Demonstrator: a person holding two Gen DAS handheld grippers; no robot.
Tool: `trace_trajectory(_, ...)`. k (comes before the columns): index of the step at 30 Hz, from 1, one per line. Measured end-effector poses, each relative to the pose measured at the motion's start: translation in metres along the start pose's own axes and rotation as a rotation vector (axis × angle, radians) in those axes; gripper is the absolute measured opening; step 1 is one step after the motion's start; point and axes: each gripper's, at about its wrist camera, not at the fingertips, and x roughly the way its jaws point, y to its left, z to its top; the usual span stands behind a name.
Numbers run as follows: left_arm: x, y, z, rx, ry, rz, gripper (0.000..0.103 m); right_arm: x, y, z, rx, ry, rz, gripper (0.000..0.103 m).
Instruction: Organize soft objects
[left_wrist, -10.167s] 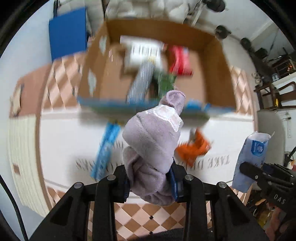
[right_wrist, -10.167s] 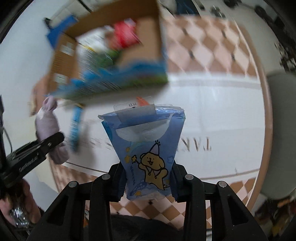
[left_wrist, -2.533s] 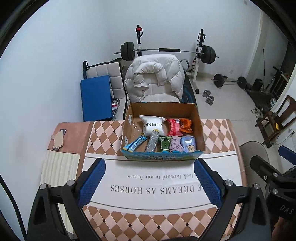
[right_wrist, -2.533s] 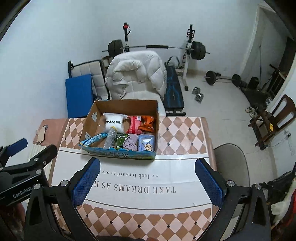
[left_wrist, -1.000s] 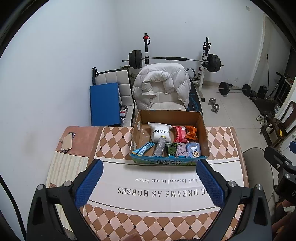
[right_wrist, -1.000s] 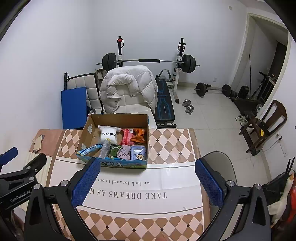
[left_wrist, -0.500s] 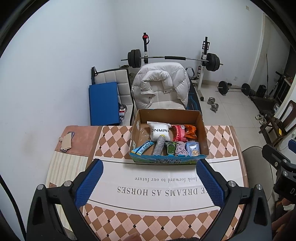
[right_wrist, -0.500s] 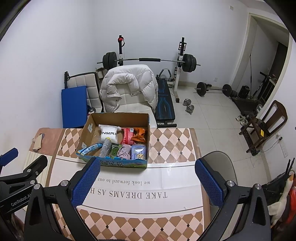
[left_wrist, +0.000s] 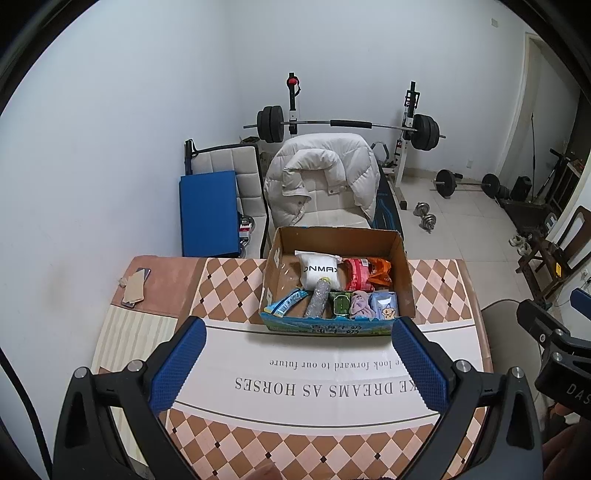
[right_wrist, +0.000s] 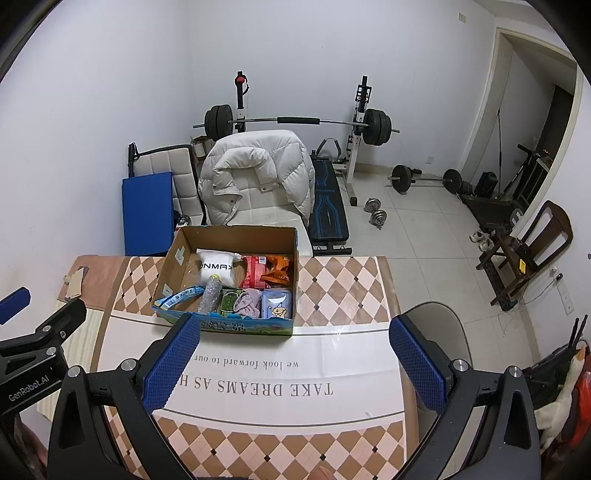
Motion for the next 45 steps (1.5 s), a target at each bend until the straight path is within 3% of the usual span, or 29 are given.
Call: trace_trajectory(45,-0.004,-0.003,0.001,0.004,-0.003,-0.002,0.103,-0.011,0.002,0.008,-0.001,-0.027,-0.008,0.103)
